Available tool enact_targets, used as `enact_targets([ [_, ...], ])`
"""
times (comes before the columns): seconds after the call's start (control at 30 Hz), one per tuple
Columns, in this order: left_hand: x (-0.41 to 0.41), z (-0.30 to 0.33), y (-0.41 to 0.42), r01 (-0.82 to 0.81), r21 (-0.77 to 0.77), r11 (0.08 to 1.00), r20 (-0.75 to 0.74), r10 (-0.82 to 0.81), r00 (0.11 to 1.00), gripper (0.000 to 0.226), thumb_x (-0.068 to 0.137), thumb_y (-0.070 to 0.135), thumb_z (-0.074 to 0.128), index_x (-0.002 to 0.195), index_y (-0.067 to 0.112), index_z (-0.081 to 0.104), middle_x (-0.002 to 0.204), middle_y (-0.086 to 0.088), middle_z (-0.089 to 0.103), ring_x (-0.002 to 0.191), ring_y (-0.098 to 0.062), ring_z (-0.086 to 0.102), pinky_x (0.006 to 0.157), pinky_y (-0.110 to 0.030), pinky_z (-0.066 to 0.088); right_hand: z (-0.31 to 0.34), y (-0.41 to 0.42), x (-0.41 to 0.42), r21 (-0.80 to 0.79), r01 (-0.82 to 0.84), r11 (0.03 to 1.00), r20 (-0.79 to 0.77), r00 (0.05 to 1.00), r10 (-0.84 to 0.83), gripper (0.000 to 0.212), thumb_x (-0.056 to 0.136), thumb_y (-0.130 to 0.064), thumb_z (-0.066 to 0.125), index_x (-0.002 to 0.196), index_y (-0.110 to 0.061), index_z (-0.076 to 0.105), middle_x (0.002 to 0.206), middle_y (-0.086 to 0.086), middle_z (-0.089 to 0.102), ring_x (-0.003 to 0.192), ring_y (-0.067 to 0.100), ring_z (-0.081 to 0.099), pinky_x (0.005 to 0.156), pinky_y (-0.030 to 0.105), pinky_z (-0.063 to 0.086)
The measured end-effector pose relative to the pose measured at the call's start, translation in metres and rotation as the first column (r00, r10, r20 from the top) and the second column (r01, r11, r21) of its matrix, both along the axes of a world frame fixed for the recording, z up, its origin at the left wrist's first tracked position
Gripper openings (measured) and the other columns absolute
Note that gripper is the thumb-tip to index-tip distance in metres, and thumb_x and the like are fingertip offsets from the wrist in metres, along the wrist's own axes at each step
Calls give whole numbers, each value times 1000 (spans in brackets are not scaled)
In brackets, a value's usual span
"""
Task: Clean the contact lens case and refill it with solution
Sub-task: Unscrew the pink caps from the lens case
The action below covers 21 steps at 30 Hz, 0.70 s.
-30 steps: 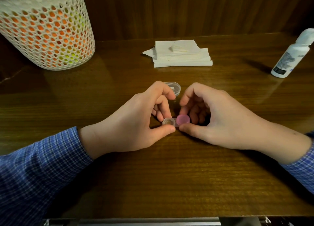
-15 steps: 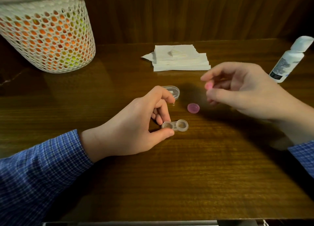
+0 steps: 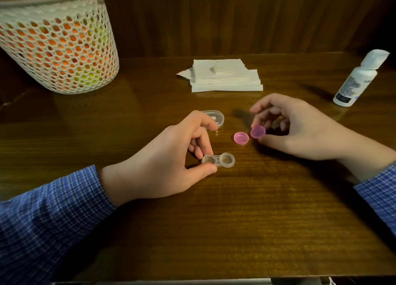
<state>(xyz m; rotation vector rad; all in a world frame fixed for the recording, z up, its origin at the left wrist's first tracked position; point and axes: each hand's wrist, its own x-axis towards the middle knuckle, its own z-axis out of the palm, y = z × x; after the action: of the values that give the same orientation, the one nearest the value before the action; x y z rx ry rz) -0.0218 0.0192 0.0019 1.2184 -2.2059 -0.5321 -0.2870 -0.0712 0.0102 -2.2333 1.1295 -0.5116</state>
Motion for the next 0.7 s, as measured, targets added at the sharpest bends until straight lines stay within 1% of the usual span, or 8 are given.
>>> enact_targets([
  [0.1, 0, -1, 0, 2, 1, 1000, 1, -2, 1000, 61, 84, 19, 82, 134, 11, 48, 92, 10, 67, 87, -13, 67, 80, -29, 55, 1, -2, -1, 4, 0, 1000, -14, 1000, 1, 52, 80, -22, 83, 124, -33, 57, 103, -12, 73, 97, 2, 67, 72, 8, 48],
  [0.3, -1, -1, 0, 2, 3, 1000, 9, -2, 1000, 61, 85, 18, 82, 135, 12, 48, 94, 10, 67, 88, -12, 67, 81, -27, 55, 6, 3, 3, 34, 15, 999, -13, 1000, -15, 61, 74, -34, 85, 128, -33, 56, 109, -14, 71, 99, 0, 65, 70, 10, 49],
  [0.4, 0, 0, 0, -3, -4, 1000, 15, 3, 1000, 63, 84, 19, 82, 136, 11, 47, 94, 10, 67, 88, -11, 67, 81, -27, 55, 14, 14, 8, -55, 69, 996, 111, 992, -62, 63, 70, -39, 84, 127, -28, 58, 108, -13, 70, 98, 3, 65, 74, 23, 54],
  [0.47, 0, 1, 1, -12, -1, 1000, 20, 12, 1000, 64, 84, 20, 82, 137, 12, 46, 93, 10, 68, 88, -10, 68, 81, -27, 55, 12, 31, 20, -86, -3, 996, 170, 985, 17, 61, 71, -38, 83, 125, -27, 59, 107, -12, 70, 98, 5, 65, 74, 22, 53],
  [0.53, -1, 1, 1, -20, -1, 1000, 30, 20, 999, 67, 84, 21, 83, 138, 14, 45, 93, 11, 68, 89, -9, 68, 81, -27, 56, 6, 49, 35, -120, -116, 986, 51, 991, 123, 64, 71, -45, 82, 127, -33, 54, 109, -19, 67, 103, 2, 63, 82, 17, 52],
  [0.57, 0, 1, 1, -25, -4, 1000, 35, 25, 999, 67, 83, 22, 83, 138, 15, 45, 93, 12, 69, 88, -9, 69, 81, -27, 56, 4, 54, 42, -133, -136, 982, -13, 991, 136, 65, 71, -49, 81, 128, -36, 52, 109, -22, 65, 106, 1, 61, 86, 20, 53],
  [0.63, 0, 1, 0, -31, -9, 999, 42, 32, 999, 69, 83, 23, 83, 139, 16, 44, 93, 13, 69, 89, -7, 69, 81, -27, 56, 0, 57, 48, -146, -115, 983, -49, 993, 109, 66, 71, -51, 81, 129, -38, 51, 108, -23, 64, 107, -1, 60, 91, 26, 55],
  [0.7, 0, 0, 0, -29, -10, 1000, 44, 29, 999, 69, 83, 23, 83, 139, 15, 44, 93, 13, 69, 89, -7, 69, 81, -26, 56, 1, 56, 47, -138, -94, 986, -47, 995, 89, 67, 71, -49, 82, 129, -38, 51, 107, -23, 65, 106, -2, 60, 93, 28, 55],
])
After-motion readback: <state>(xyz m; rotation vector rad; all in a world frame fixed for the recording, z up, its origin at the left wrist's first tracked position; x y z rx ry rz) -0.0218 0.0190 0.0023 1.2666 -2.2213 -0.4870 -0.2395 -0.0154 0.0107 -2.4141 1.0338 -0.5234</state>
